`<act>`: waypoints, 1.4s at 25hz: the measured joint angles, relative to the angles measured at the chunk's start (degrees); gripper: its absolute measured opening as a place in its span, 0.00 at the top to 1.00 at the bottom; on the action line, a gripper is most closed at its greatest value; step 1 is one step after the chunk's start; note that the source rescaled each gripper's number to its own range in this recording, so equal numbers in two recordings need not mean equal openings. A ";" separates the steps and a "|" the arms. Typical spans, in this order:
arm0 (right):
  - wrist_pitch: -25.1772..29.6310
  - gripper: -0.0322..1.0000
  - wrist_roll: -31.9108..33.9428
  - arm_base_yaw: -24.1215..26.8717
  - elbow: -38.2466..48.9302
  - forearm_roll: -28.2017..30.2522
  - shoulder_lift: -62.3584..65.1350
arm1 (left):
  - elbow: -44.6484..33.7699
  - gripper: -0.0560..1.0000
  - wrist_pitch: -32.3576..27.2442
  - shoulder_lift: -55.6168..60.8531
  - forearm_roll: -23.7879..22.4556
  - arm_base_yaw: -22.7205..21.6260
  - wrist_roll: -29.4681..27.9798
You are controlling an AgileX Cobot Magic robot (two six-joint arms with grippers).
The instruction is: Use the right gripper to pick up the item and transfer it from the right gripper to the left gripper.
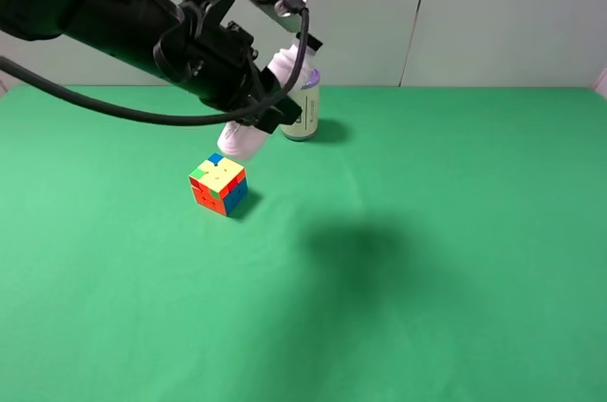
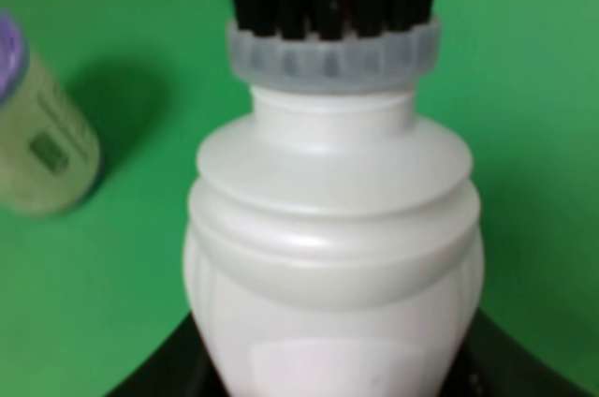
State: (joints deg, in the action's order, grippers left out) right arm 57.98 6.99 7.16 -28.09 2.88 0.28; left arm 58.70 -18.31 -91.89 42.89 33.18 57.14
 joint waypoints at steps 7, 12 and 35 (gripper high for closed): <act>0.00 0.00 -0.04 0.00 0.00 0.00 0.00 | -4.96 0.95 0.00 5.77 -2.02 -0.43 -6.80; 0.00 0.00 -0.04 0.00 0.00 0.00 0.00 | -7.59 0.95 -0.12 9.16 -4.28 -4.20 -12.76; -0.06 0.00 -0.06 0.00 0.00 0.00 0.00 | -7.90 0.95 -0.29 -1.44 -26.12 -23.97 -39.72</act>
State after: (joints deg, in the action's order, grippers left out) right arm 57.93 6.93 7.16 -28.09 2.88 0.28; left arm 50.80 -18.59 -93.33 16.77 9.21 17.42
